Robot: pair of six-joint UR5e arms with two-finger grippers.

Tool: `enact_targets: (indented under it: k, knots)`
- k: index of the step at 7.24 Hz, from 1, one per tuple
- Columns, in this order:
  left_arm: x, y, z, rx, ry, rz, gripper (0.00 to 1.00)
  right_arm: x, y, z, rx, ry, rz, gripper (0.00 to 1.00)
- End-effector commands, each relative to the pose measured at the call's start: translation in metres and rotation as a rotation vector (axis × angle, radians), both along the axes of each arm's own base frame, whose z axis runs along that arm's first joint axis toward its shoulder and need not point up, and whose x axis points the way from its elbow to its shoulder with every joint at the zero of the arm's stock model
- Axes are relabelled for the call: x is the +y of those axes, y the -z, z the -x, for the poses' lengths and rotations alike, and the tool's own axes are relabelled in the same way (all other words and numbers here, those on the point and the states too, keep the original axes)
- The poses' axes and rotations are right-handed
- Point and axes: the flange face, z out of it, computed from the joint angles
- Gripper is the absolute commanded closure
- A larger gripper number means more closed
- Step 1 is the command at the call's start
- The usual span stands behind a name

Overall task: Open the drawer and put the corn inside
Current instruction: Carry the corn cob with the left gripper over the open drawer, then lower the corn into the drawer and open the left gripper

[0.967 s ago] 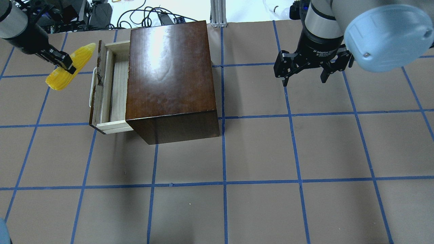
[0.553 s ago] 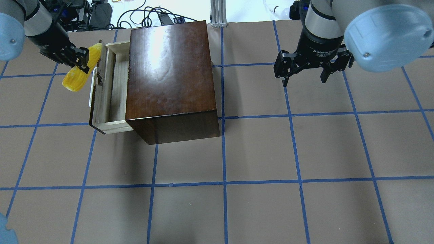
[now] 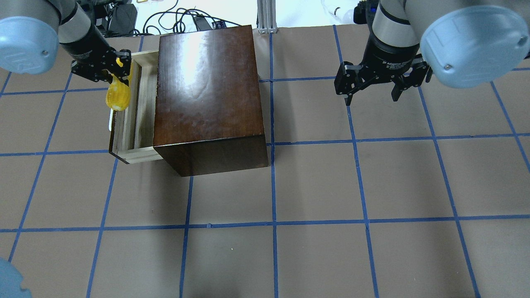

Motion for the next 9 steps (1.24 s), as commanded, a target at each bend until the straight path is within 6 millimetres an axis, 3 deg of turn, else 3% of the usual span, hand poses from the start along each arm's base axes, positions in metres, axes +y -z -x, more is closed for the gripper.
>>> enact_targets:
  k: [1,2,6,9]
  knots:
    - [-0.001,0.012,0.008,0.008,-0.038,-0.018,0.59,0.000,0.000,0.000,0.000,0.000,0.000,0.00]
    - [-0.002,0.014,0.007,0.007,-0.042,-0.021,0.01,0.000,0.000,0.000,0.000,0.000,0.000,0.00]
    - [-0.001,0.000,0.004,0.005,-0.031,0.005,0.00,0.000,0.000,0.000,0.000,0.000,0.000,0.00]
    - [0.021,-0.049,0.017,-0.017,0.007,0.085,0.00,0.000,0.000,0.000,0.000,0.000,0.000,0.00]
